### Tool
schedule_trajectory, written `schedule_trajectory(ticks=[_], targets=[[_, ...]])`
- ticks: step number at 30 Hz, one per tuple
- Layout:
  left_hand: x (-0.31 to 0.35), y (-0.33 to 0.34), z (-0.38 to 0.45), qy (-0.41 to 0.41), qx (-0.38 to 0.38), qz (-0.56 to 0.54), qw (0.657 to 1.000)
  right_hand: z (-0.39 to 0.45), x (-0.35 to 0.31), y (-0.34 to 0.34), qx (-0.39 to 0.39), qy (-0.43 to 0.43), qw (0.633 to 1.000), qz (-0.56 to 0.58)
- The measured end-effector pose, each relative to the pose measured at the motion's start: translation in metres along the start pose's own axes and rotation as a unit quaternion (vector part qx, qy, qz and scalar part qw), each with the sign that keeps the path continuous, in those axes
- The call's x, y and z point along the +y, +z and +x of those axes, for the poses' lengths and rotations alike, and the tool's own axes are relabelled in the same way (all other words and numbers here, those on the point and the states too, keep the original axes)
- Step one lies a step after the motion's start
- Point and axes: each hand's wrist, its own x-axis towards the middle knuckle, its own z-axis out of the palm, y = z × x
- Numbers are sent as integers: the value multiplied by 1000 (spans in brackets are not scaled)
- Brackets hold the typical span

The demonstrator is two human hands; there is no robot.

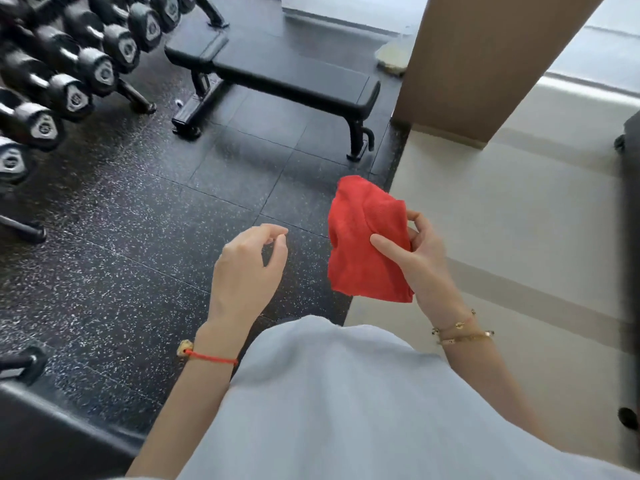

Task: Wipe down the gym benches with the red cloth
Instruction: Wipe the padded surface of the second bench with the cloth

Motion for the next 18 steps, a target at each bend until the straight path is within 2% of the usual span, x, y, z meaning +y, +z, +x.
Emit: schedule_trajectory(ticks=[9,14,18], targets=[[-28,1,164,-50,29,-4,998,172,-32,66,-43,3,999,-13],[-61,-10,287,-32,21,2,999,270,-56,119,-24,5,1000,-11],[-84,-34,396,22,-1,20,1000,353,-90,173,11,-15,1000,5]])
